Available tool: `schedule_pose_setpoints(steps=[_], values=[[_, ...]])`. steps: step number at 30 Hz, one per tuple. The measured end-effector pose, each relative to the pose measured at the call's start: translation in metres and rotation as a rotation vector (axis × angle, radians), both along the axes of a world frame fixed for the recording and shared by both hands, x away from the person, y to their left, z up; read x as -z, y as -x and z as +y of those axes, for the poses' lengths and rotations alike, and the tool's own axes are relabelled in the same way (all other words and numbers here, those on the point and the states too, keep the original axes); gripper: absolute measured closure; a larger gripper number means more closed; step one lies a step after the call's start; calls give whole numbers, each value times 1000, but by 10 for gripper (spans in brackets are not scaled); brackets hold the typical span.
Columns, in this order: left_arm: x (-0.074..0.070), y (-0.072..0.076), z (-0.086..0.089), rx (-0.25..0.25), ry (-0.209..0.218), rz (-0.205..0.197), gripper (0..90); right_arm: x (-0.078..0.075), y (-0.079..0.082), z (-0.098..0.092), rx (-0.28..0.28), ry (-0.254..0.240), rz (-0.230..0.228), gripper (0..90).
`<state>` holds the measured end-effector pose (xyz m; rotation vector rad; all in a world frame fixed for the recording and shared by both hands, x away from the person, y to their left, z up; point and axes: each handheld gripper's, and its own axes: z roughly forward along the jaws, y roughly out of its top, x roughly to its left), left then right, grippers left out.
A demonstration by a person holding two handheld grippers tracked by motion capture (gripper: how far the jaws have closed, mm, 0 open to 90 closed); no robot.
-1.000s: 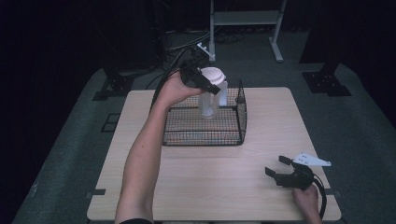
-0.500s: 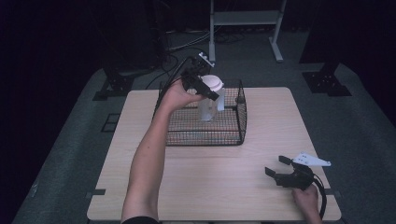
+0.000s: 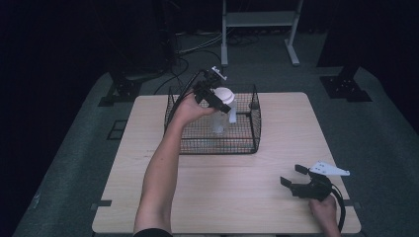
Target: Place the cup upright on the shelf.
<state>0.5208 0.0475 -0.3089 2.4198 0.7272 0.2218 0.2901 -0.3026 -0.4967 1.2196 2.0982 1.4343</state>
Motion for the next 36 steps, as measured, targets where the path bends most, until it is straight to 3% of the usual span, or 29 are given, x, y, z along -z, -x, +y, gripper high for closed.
schedule_pose_setpoints(steps=[15,23,28,31,36], values=[[22,-10,5,-53,7,-16,50,0,-1,-2,1,-9,2,129],[29,-12,7,-56,1,-19,50,0,-1,-4,4,-29,3,129],[38,-11,9,-53,5,5,50,0,-1,-4,1,-26,2,129],[41,-8,11,-58,35,-9,49,0,0,-3,1,-25,3,129],[40,-5,10,-46,17,-15,47,0,0,-3,3,-23,7,129]])
